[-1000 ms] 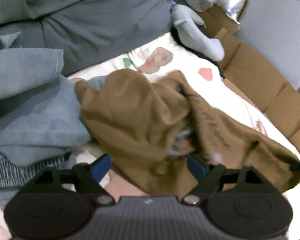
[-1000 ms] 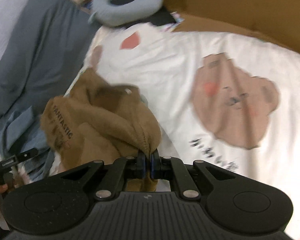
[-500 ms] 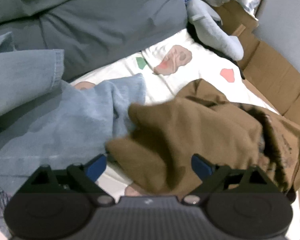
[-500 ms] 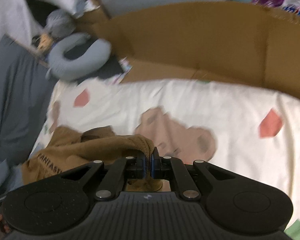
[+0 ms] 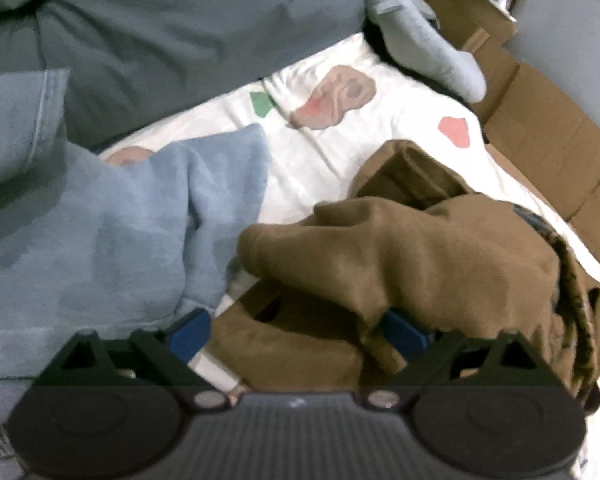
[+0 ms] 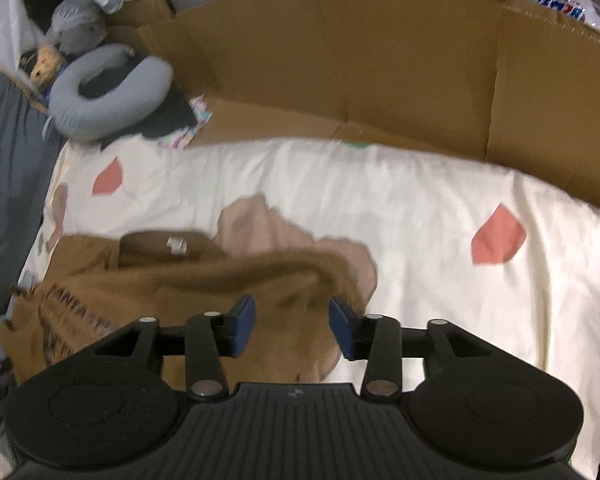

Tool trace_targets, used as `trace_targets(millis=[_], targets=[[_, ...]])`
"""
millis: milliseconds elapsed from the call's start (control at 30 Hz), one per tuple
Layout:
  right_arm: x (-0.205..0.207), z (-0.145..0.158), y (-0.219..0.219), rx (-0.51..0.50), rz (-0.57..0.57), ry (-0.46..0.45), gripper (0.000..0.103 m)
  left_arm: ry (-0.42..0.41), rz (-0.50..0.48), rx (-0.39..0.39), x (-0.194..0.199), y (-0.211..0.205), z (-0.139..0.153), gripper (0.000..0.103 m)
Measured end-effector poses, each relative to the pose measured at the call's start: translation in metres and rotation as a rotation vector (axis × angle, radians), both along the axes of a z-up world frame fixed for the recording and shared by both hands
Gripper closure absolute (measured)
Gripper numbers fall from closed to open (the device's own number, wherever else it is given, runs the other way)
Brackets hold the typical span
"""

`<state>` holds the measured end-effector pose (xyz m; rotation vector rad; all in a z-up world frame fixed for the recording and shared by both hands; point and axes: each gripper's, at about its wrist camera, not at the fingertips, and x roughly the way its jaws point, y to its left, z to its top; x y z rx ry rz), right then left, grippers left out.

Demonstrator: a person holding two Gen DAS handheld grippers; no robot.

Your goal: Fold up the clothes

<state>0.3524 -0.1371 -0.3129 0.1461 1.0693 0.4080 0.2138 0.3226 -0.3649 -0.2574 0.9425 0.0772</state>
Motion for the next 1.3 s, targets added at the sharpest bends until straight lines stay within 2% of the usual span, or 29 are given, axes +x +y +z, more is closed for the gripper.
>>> trace_targets(millis=[200,300,400,500,600,633,667,767,800,867,900,933,1000,1300], targets=[[-0.022,-0.013,0.014,0.018,0.072,0.061,0.034,0.030,-0.025,-0.016,0.005,-0.005,-0.020,0.006],[-0.032,-0.024,0.036,0.030,0.127,0.076,0.025,0.028,-0.037,-0.027,0.006,-0.006,-0.026,0.005],[-0.039,-0.035,0.061,0.040,0.189,0.088,0.022,0.022,-0.039,-0.043,0.006,-0.005,-0.031,0.006],[-0.048,-0.047,0.084,0.034,0.236,0.106,0.021,0.023,-0.045,-0.053,0.008,-0.007,-0.033,0.011],[-0.059,-0.059,0.104,0.020,0.260,0.134,0.021,0.029,-0.055,-0.057,0.008,-0.010,-0.031,0.026],[-0.065,-0.062,0.109,0.026,0.260,0.142,0.021,0.031,-0.059,-0.058,0.008,-0.011,-0.030,0.035],[-0.071,-0.065,0.115,0.019,0.265,0.142,0.021,0.032,-0.064,-0.060,0.007,-0.012,-0.028,0.050],[-0.084,-0.073,0.127,-0.032,0.266,0.125,0.021,0.034,-0.079,-0.074,0.003,-0.011,-0.026,0.078],[-0.087,-0.076,0.130,-0.048,0.264,0.119,0.025,0.027,-0.079,-0.088,0.001,-0.009,-0.025,0.081],[-0.091,-0.079,0.132,-0.076,0.258,0.112,0.051,0.014,-0.078,-0.114,-0.003,-0.004,-0.022,0.086],[-0.092,-0.077,0.129,-0.087,0.254,0.112,0.073,0.005,-0.074,-0.123,-0.006,-0.002,-0.019,0.086],[-0.092,-0.075,0.126,-0.097,0.251,0.113,0.088,-0.003,-0.069,-0.130,-0.009,0.000,-0.016,0.087],[-0.093,-0.067,0.114,-0.090,0.237,0.117,0.098,-0.014,-0.058,-0.148,-0.018,0.004,-0.010,0.088],[-0.106,-0.032,0.059,-0.050,0.205,0.072,0.099,-0.036,-0.044,-0.208,-0.053,0.010,0.012,0.089]])
